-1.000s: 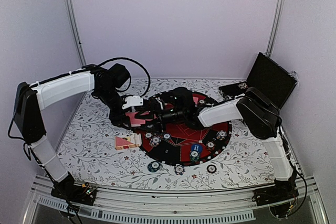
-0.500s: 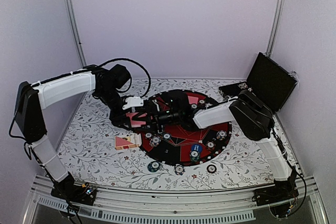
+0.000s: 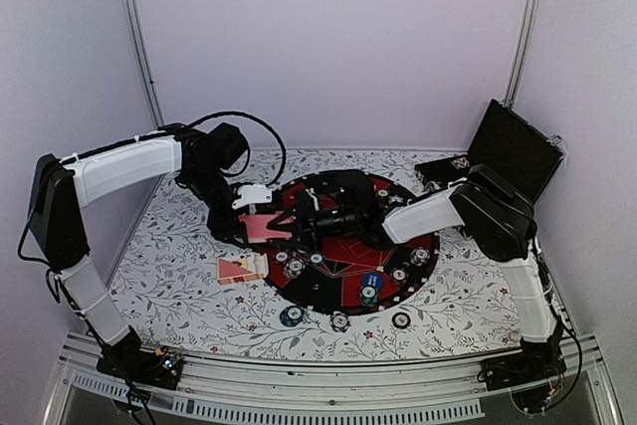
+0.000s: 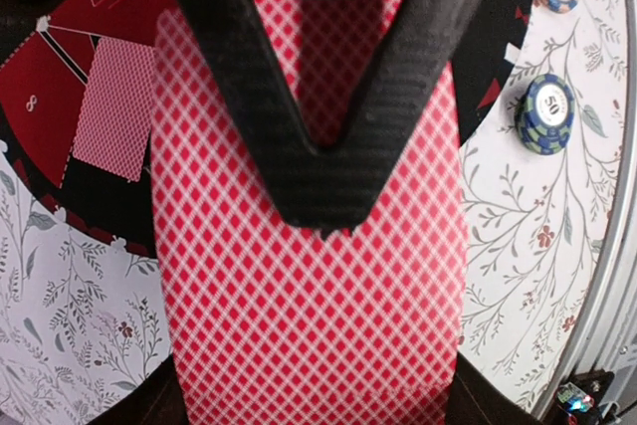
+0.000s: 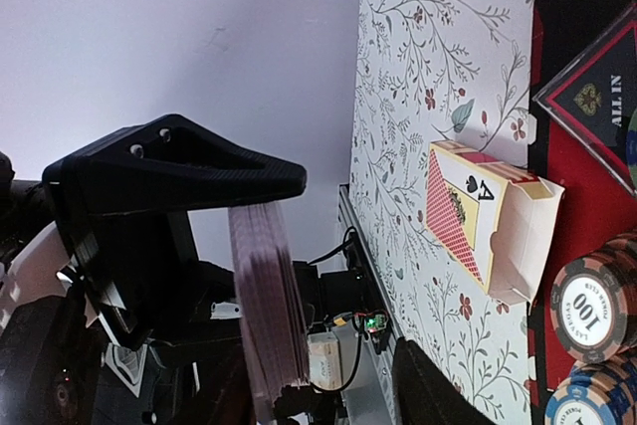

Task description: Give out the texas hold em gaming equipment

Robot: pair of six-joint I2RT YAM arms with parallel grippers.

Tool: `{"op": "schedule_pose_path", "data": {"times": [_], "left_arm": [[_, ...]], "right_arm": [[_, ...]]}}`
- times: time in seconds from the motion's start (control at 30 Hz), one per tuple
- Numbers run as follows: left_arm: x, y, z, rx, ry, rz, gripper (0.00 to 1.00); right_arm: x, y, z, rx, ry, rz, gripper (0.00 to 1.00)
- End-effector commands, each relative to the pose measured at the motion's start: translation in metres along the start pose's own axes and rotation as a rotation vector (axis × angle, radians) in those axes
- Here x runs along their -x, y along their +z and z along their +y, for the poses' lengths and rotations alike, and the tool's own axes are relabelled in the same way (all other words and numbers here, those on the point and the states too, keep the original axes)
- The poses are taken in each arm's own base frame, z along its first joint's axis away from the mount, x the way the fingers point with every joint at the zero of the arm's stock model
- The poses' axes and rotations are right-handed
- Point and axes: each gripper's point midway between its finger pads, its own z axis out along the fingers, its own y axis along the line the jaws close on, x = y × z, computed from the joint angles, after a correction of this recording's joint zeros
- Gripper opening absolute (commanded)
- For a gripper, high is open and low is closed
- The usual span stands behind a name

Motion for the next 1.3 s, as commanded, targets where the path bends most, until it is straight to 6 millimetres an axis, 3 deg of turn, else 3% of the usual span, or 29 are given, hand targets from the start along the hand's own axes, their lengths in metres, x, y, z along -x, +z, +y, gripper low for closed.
{"op": "schedule_pose_path", "data": {"times": [0.0, 0.3, 0.53, 0.87, 1.07, 1.1, 1.27], "left_arm": [[0.01, -0.005, 0.003, 0.015, 0.009, -0.031, 0.21], [0.009, -0.002, 0.003, 0.012, 0.008, -0.023, 0.21], [0.008, -0.001, 0.003, 0.008, 0.008, -0.019, 0.21], [0.005, -0.001, 0.002, 0.007, 0.005, -0.009, 0.21], [0.004, -0.001, 0.001, 0.006, 0.007, -0.003, 0.2], [0.004, -0.001, 0.001, 0.007, 0.007, -0.004, 0.2], [0.003, 0.0, 0.0, 0.001, 0.004, -0.003, 0.2]], "right_arm": [[0.002, -0.013, 0.02, 0.014, -0.037, -0.024, 0.41], [-0.003, -0.032, 0.036, 0.03, -0.058, -0.034, 0.14], [-0.008, -0.051, 0.044, 0.032, -0.07, -0.044, 0.08], [-0.007, -0.057, 0.049, 0.04, -0.07, -0.044, 0.07], [-0.011, -0.1, 0.032, -0.012, -0.046, -0.081, 0.05], [-0.015, -0.111, 0.019, -0.039, -0.023, -0.089, 0.05], [-0.034, -0.153, -0.003, -0.113, 0.005, -0.124, 0.05]]}}
